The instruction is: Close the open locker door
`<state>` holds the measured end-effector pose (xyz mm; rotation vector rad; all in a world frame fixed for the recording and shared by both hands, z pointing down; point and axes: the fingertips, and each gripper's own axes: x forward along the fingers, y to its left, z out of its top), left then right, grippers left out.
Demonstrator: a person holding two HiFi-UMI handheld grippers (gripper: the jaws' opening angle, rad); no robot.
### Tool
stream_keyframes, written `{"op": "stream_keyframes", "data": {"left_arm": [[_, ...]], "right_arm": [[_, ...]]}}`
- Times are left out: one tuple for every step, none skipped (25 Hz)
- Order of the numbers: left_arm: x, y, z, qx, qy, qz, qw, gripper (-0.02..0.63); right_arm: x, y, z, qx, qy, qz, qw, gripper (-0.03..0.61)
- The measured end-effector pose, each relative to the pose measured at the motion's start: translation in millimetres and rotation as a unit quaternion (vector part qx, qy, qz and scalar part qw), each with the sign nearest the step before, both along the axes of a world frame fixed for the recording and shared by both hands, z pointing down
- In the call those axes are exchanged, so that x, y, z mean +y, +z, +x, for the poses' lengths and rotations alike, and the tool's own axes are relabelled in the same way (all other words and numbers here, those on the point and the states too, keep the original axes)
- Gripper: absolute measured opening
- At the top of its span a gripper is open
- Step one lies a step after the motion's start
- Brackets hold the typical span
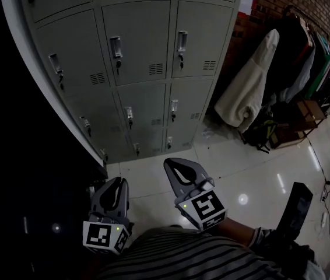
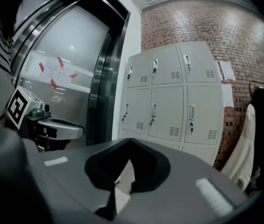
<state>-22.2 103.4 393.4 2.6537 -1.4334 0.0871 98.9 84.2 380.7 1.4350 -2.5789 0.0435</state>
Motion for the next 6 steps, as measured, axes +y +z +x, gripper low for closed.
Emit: {"op": "stream_keyframes", "data": {"left_arm": [[0.4,0.6,-1.1,0.000,0.000,-0.003,1.0000,0.044],[0.9,1.1,-1.8,0.001,0.001,-0.004,1.0000,0.044],[1.6,1.4,-2.1,0.001,0.003,-0.005,1.0000,0.044],[2.4,1.7,-2.2,0.001,0.005,-0.004,1.0000,0.044],[3.3,2.0,-2.3,0.002,0.007,-0.003,1.0000,0.044],[4.2,2.2,-2.3,0.002,0.010,-0.002,0.9999,0.044]], "right_arm": [[1.0,0.7,-0.8,0.002,0.000,0.000,1.000,0.000],[2.0,1.4,-1.7,0.004,0.000,-0.002,1.000,0.000],[3.2,1.7,-2.8,0.004,0.000,-0.004,1.000,0.000],[4.5,2.0,-3.9,0.004,0.001,-0.006,1.000,0.000],[6.0,2.2,-5.1,0.004,0.002,-0.008,1.000,0.000],[7.4,2.5,-6.3,0.004,0.002,-0.010,1.000,0.000]]}}
